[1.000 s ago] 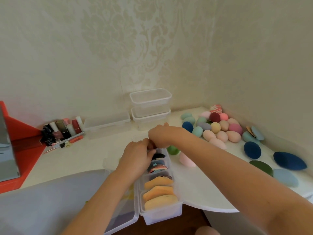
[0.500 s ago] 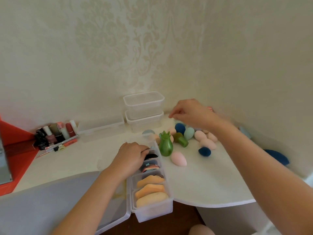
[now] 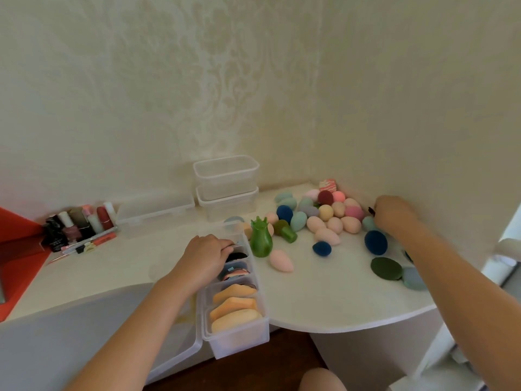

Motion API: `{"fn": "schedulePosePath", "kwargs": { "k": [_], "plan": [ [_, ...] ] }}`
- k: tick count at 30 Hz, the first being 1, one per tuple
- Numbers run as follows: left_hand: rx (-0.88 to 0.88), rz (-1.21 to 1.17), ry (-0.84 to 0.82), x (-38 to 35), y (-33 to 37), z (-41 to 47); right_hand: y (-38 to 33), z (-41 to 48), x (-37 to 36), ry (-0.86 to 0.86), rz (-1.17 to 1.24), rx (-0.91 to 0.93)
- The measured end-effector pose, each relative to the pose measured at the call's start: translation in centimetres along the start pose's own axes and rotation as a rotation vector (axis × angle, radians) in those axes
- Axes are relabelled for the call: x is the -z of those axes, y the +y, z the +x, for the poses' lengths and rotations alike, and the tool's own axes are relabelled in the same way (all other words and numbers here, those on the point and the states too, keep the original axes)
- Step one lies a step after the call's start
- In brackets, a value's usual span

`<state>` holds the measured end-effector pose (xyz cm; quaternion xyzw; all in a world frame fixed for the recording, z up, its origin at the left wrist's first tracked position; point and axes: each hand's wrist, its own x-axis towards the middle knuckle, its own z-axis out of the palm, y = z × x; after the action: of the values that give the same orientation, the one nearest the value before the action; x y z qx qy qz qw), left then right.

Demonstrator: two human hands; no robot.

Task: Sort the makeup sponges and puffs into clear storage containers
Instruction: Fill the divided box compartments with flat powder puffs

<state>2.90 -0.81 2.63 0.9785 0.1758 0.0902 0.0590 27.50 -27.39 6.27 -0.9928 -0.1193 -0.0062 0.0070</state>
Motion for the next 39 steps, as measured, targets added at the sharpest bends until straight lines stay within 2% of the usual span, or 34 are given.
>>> {"fn": "schedulePosePath", "kwargs": {
  "k": [4,7,12,17,22,27,34,39],
  "plan": [
    [0.0,0.001,0.001,0.0,0.0,0.0,-0.4,-0.1,0.2,0.206,0.068,0.049],
    [0.005,-0.02,0.006,-0.1,-0.1,0.0,-2.1,-2.1,0.8,0.308,0.088,0.164],
    [0.011,-0.04,0.019,-0.1,0.1,-0.2,-4.6,-6.9,-0.7,0.279,0.053,0.386],
    [0.009,-0.055,0.017,-0.2,-0.2,0.0,-3.7,-8.7,-4.0,0.191,0.057,0.45],
    [0.015,-0.057,0.014,-0.1,0.0,-0.1,-3.3,-9.2,-4.8,0.001,0.269,0.571],
    [0.023,-0.05,0.01,0.1,0.2,-0.2,-2.6,-9.8,-3.9,-0.134,0.396,0.596],
    [0.072,-0.129,-0.019,0.1,0.4,-0.4,-2.6,-9.5,-4.2,-0.091,0.519,0.535],
    [0.097,-0.136,-0.07,0.4,0.6,-0.3,-2.9,-8.8,-4.3,-0.164,0.423,0.614]
  ]
}}
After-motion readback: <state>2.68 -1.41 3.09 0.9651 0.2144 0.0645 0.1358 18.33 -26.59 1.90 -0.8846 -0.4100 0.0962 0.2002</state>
